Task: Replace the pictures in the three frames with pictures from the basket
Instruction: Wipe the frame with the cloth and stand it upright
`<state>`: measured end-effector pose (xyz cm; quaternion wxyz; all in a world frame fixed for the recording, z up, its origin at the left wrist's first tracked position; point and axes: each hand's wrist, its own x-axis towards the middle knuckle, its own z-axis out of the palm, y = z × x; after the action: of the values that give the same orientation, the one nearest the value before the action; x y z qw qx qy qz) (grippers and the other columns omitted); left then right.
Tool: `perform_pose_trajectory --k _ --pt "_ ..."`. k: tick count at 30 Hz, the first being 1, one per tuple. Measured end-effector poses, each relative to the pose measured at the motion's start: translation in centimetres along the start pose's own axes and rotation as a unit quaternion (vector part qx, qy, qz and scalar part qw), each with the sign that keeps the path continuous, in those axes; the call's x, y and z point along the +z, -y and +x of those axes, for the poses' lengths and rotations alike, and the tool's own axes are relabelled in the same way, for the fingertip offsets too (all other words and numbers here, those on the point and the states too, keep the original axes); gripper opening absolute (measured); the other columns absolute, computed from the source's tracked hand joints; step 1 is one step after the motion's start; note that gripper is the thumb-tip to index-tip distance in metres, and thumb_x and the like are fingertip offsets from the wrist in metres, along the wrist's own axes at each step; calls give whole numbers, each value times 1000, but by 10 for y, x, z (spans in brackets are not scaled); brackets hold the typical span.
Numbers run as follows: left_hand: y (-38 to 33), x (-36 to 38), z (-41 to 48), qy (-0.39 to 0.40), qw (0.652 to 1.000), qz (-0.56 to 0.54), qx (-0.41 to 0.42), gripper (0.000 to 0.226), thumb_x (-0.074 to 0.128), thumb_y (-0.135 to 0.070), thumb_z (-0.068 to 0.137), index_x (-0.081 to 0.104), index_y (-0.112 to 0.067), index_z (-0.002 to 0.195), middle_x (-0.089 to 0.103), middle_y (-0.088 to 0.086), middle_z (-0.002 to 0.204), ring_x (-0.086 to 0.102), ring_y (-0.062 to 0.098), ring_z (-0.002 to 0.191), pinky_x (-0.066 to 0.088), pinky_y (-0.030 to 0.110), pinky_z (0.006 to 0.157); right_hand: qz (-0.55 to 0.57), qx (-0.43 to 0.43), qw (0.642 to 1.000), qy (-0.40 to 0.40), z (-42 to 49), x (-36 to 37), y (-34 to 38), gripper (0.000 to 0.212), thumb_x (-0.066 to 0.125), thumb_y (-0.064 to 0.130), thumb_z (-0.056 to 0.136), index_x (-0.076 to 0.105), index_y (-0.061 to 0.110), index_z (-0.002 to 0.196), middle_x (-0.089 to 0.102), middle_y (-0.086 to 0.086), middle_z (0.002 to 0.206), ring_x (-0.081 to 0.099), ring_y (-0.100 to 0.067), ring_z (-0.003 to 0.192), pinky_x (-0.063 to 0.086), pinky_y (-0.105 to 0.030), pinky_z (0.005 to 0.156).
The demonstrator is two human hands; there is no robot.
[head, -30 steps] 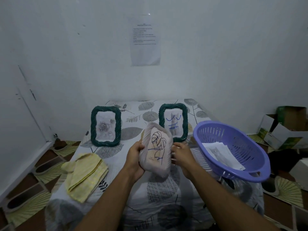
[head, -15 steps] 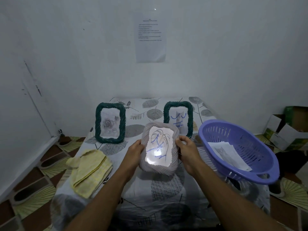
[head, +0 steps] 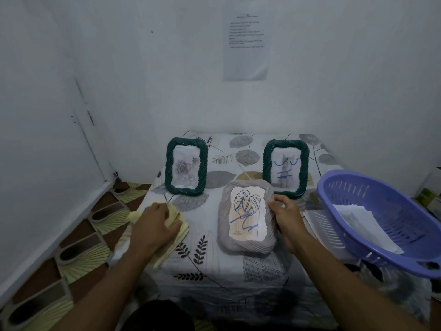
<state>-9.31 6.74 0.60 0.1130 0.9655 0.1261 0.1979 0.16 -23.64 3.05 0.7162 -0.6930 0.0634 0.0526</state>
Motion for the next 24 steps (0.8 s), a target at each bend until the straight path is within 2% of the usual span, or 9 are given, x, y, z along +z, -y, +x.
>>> perform_pose_trajectory --k 3,6,8,10,13,16,19,22,24 --pt "1 10 -2 16 999 -39 8 28 59 -33 88 46 -18 69 50 -2 72 52 23 71 34 32 57 0 5 1000 11 1 7 0 20 58 16 94 60 12 114 69 -12 107 66 -30 94 55 -46 87" --pt "-12 1 4 -17 981 -186 -58 32 54 -34 94 60 -11 72 61 3 72 55 21 67 42 33 61 2 4 1000 14 0 8 4 20 58 15 94 61 11 114 70 -14 104 67 -32 94 56 -48 86" --pt "-27 -16 11 -61 959 -266 -76 37 51 -36 96 60 -12 69 58 2 65 50 17 60 37 29 56 1 0 1000 13 0 5 8 19 57 14 95 62 10 113 71 -14 104 68 -31 94 56 -47 86" --pt "-42 -37 23 -125 912 -372 -120 37 48 -31 98 52 -16 64 46 -1 58 38 13 54 28 28 52 3 -7 1000 11 -1 3 14 19 55 11 96 62 9 113 70 -12 104 67 -28 93 56 -43 84" --pt "-54 -75 51 -229 804 -522 -171 36 51 -29 97 46 -19 63 34 -3 61 30 8 58 26 29 56 7 -17 1000 20 -3 1 23 18 54 12 97 61 11 113 69 -9 107 66 -26 95 55 -42 87" --pt "-69 -94 70 -239 771 -573 -144 34 55 -32 94 50 -23 62 38 -4 62 36 12 61 31 31 58 14 -27 999 18 -4 -1 32 16 55 14 96 60 14 111 68 -10 107 66 -28 95 55 -43 86" --pt "-102 -81 66 -148 783 -597 -96 25 60 -28 92 62 -19 69 50 4 68 46 18 68 42 37 66 32 -37 999 19 -8 1 38 17 55 14 96 60 13 112 69 -10 105 67 -27 92 55 -38 79" --pt "-135 -49 48 -40 862 -505 -16 21 57 -27 94 68 -14 81 64 2 77 57 19 72 52 38 73 45 -36 998 16 -14 0 44 15 54 14 96 59 14 110 69 -9 100 66 -23 85 54 -34 72" --pt "-147 -27 37 -32 918 -385 89 17 57 -24 94 72 -16 97 68 -4 97 60 10 90 52 36 87 60 -30 998 16 -15 -4 46 12 52 11 97 60 11 106 69 -13 99 65 -25 81 55 -37 72"
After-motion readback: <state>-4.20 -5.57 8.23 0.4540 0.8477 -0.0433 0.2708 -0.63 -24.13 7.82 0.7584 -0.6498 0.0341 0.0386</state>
